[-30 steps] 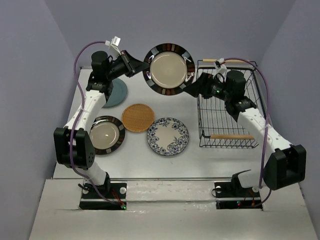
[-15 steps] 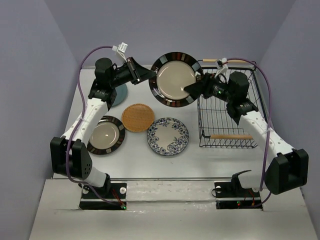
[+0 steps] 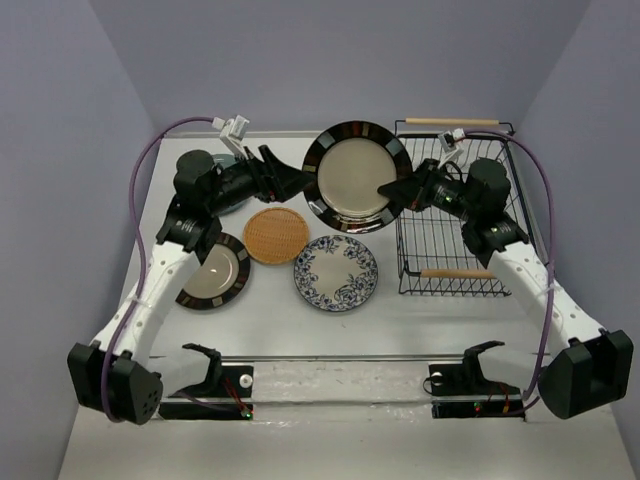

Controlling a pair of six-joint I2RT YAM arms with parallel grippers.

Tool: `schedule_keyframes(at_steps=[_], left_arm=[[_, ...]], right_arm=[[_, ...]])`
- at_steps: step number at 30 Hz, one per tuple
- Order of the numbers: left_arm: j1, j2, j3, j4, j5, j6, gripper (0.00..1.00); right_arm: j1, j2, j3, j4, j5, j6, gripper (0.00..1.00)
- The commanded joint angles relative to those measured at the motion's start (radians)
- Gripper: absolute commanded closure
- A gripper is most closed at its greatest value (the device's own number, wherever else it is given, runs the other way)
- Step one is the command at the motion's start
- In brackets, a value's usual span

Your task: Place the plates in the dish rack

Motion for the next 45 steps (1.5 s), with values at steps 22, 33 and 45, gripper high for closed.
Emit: schedule_keyframes(at_steps=[22,33,45], left_arm=[[-0.139,-0.815,-0.463,-0.318,-0.306,0.396,0.01],[-0.246,-0.877,-0.469,-0.339,-0.392,0.38,0.01],[-0.279,-0.863,-0.469,-0.342,-0.404,0.379,0.01]], right_arm=[[-0.338,0.015,0.258,-0.041,1.06,-0.789,0.93],[-0.412,0.142,0.261,-0.039,0.902,-0.9,0.93],[-0.412,0.243,0.207,-0.007,0.902,-0.883,0.93]])
